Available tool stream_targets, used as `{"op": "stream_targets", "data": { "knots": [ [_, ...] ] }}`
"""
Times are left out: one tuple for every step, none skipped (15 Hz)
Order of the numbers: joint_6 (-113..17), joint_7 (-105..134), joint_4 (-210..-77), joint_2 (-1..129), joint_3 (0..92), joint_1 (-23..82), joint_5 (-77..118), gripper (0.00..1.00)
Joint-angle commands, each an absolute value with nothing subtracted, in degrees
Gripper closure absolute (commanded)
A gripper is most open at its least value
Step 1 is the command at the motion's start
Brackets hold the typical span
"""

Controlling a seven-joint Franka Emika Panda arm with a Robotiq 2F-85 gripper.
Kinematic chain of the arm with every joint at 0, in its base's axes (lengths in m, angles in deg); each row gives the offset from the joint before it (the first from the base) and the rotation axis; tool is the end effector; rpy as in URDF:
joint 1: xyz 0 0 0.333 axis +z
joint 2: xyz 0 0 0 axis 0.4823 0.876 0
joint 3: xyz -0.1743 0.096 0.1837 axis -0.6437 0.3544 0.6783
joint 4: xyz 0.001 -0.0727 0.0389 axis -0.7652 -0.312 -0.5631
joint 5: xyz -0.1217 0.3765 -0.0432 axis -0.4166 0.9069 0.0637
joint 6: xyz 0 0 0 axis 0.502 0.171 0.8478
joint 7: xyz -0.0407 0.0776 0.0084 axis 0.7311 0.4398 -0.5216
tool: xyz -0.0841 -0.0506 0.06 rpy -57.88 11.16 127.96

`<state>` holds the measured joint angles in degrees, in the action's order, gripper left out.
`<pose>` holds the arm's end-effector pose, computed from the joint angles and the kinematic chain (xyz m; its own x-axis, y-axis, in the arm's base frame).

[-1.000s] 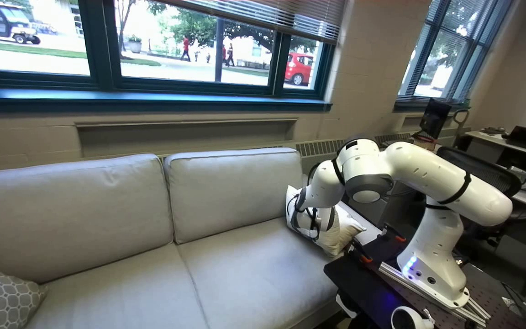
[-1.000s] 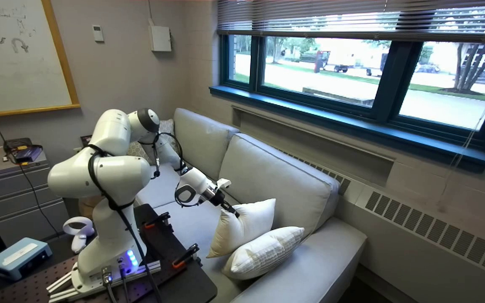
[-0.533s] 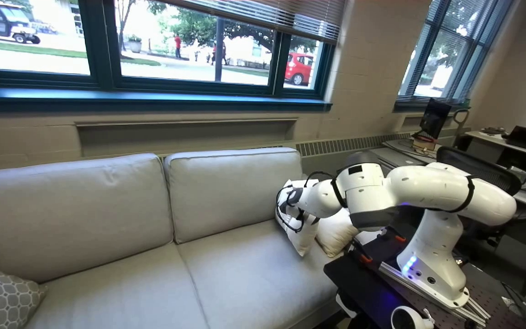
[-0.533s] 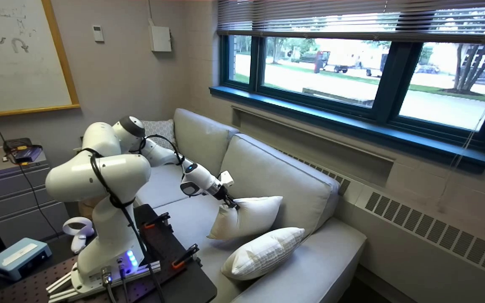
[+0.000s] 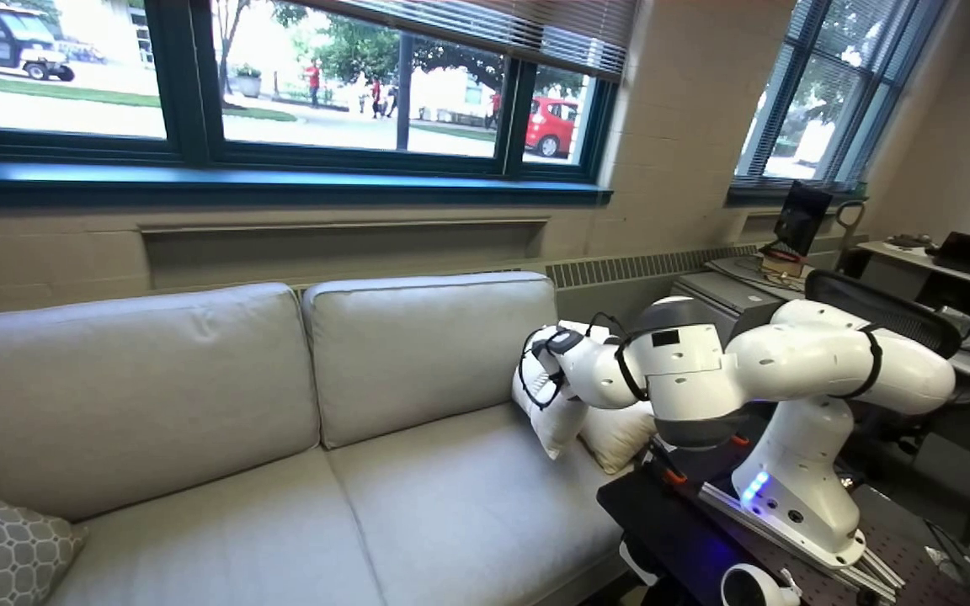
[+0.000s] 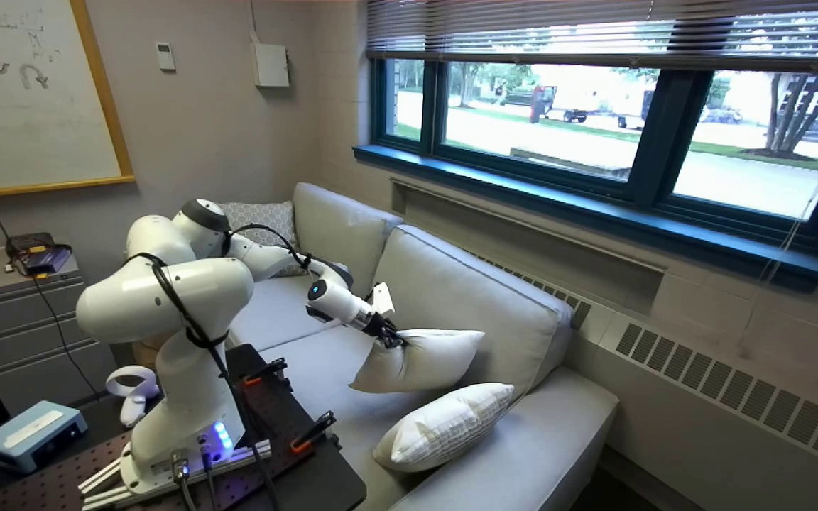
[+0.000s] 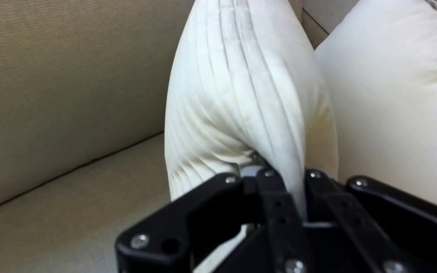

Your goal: Put the pillows upright against the armrest of the couch

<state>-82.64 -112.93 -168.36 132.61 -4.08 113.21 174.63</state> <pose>0.4729 0.0313 0.0389 -0.5421 0.3711 -0.7539 0.4877 0.8696 0.0773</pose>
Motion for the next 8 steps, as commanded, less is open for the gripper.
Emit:
{"op": "stream_targets", "data": {
  "knots": [
    [-75.7, -113.7, -176.1, 132.6, -9.5, 117.6, 173.7, 0.96],
    [-73.6, -111.4, -177.4, 132.6, -10.5, 117.8, 173.4, 0.96],
    [-71.4, -108.7, -178.4, 132.6, -11.5, 117.8, 173.1, 0.96],
    [-69.4, -106.2, -179.5, 132.6, -12.4, 117.7, 172.9, 0.96],
    [-67.5, -103.9, -180.4, 132.6, -13.5, 117.5, 172.8, 0.97],
    [-65.7, -101.3, -180.9, 132.6, -14.8, 116.9, 172.8, 0.96],
    [-63.7, -99.3, -181.5, 132.6, -16.1, 116.6, 172.7, 0.96],
    [-61.5, -97.2, -181.9, 132.6, -17.6, 116.2, 172.7, 0.96]
  ]
}}
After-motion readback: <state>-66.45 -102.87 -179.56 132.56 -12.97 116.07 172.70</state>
